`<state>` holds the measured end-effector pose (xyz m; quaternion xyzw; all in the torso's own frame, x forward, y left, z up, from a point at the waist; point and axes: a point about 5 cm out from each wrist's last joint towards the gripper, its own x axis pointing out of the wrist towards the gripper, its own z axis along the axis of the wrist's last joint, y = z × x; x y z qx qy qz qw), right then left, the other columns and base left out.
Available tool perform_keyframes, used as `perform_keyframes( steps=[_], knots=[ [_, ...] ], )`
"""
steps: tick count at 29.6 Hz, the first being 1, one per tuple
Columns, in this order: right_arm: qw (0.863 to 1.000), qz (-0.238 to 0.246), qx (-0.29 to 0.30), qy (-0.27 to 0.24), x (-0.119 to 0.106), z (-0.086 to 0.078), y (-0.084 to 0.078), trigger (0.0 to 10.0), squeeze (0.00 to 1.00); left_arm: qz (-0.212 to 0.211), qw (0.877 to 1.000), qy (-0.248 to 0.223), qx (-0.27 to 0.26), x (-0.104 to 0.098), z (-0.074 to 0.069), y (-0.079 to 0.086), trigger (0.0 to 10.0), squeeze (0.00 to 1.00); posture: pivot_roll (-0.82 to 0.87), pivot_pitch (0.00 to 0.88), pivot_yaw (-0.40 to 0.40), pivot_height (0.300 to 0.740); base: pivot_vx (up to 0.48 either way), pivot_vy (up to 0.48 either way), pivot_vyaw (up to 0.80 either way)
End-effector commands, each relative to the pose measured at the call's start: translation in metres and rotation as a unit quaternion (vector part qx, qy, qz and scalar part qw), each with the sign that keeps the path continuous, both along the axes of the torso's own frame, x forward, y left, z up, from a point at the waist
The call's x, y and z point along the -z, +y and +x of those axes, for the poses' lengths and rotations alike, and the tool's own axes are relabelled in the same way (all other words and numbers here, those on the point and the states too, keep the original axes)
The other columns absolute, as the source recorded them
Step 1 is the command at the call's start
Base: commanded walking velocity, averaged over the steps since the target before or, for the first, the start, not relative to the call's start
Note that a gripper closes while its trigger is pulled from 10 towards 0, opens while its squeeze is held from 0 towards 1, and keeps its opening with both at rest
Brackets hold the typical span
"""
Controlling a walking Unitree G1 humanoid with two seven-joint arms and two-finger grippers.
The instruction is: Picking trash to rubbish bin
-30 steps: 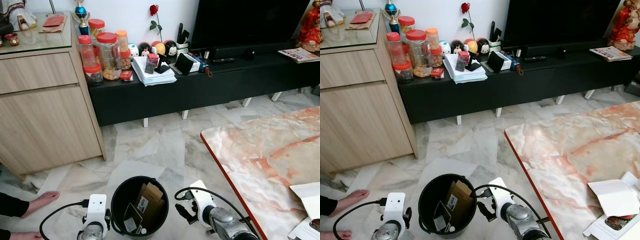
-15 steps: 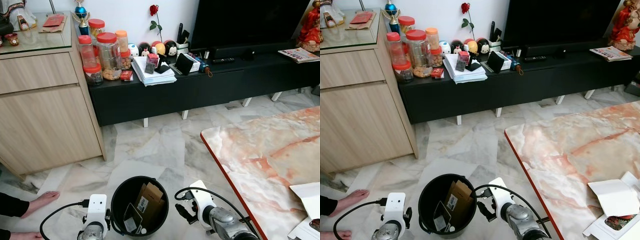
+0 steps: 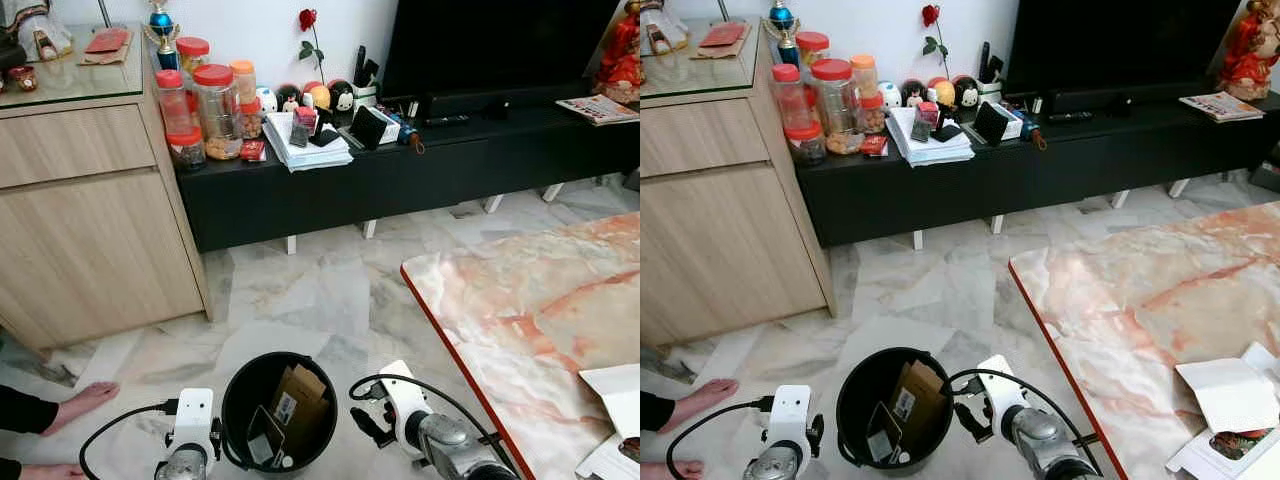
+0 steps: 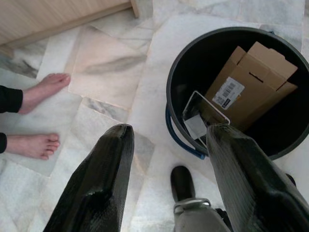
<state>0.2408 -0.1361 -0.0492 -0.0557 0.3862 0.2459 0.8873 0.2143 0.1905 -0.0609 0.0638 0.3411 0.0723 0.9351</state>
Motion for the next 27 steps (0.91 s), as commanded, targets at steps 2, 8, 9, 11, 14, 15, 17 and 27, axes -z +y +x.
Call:
perform_keyframes(
  steps=[2, 8, 9, 11, 14, 15, 17, 27],
  knots=[
    [1.0, 0.003, 0.01, 0.002, -0.0004, 0.001, -0.0019, 10.0, 0.0, -0.005, 1.0, 0.005, -0.003, 0.0016, -0.0019, -0.0011, 10.0, 0.0, -0.03, 0.028, -0.076, 0.74, -0.247, 0.0, 0.0],
    [1.0, 0.003, 0.011, 0.002, -0.0002, 0.0006, -0.0022, 10.0, 0.0, -0.005, 1.0, 0.005, -0.003, 0.0017, -0.0019, -0.0012, 10.0, 0.0, -0.03, 0.028, -0.076, 0.74, -0.247, 0.0, 0.0],
    [1.0, 0.003, 0.011, 0.002, -0.0002, 0.0006, -0.0022, 10.0, 0.0, -0.005, 1.0, 0.005, -0.003, 0.0016, -0.0019, -0.0012, 10.0, 0.0, -0.03, 0.028, -0.076, 0.74, -0.247, 0.0, 0.0],
    [1.0, 0.003, 0.011, 0.003, 0.0, 0.0004, -0.002, 10.0, 0.0, -0.005, 1.0, 0.005, -0.003, 0.0017, -0.002, -0.0011, 10.0, 0.0, -0.03, 0.026, -0.075, 0.74, -0.249, 0.0, 0.0],
    [1.0, 0.003, 0.01, 0.003, 0.0002, 0.0001, -0.0018, 10.0, 0.0, -0.005, 1.0, 0.005, -0.003, 0.0019, -0.0024, -0.001, 10.0, 0.0, -0.03, 0.022, -0.074, 0.74, -0.25, 0.0, 0.0],
    [1.0, 0.003, 0.01, 0.003, 0.0003, -0.0001, -0.0017, 10.0, 0.0, -0.005, 1.0, 0.006, -0.003, 0.002, -0.0025, -0.0009, 10.0, 0.0, -0.03, 0.022, -0.074, 0.74, -0.251, 0.0, 0.0],
    [1.0, 0.002, 0.009, 0.003, 0.0004, -0.0003, -0.0015, 10.0, 0.0, -0.005, 1.0, 0.006, -0.002, 0.0021, -0.0028, -0.0009, 10.0, 0.0, -0.03, 0.021, -0.072, 0.74, -0.247, 0.0, 0.0],
    [1.0, 0.002, 0.009, 0.003, 0.0005, -0.0005, -0.0016, 10.0, 0.0, -0.005, 1.0, 0.007, 0.0, 0.0024, -0.0031, -0.0014, 10.0, 0.0, -0.04, 0.014, -0.072, 0.74, -0.246, 0.0, 0.0]
  ],
)
